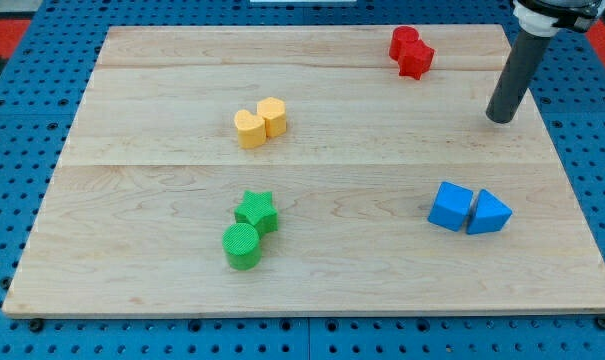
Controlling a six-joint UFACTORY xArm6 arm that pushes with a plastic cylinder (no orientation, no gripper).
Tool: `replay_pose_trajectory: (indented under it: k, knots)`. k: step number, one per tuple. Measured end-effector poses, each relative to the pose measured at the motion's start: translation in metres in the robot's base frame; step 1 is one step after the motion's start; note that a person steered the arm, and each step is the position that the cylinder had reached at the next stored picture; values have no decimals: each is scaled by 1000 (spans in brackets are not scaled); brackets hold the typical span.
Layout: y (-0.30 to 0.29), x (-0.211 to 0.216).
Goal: Place the arm right to red star
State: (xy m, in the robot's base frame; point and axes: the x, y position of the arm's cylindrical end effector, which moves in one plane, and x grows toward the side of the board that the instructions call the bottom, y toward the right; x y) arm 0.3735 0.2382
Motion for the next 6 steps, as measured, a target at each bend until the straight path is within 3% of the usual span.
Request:
replay_pose_trajectory:
  k: [1,3,6]
  knots:
    - [14,-9]
    - [-7,-101]
    - [-27,-122]
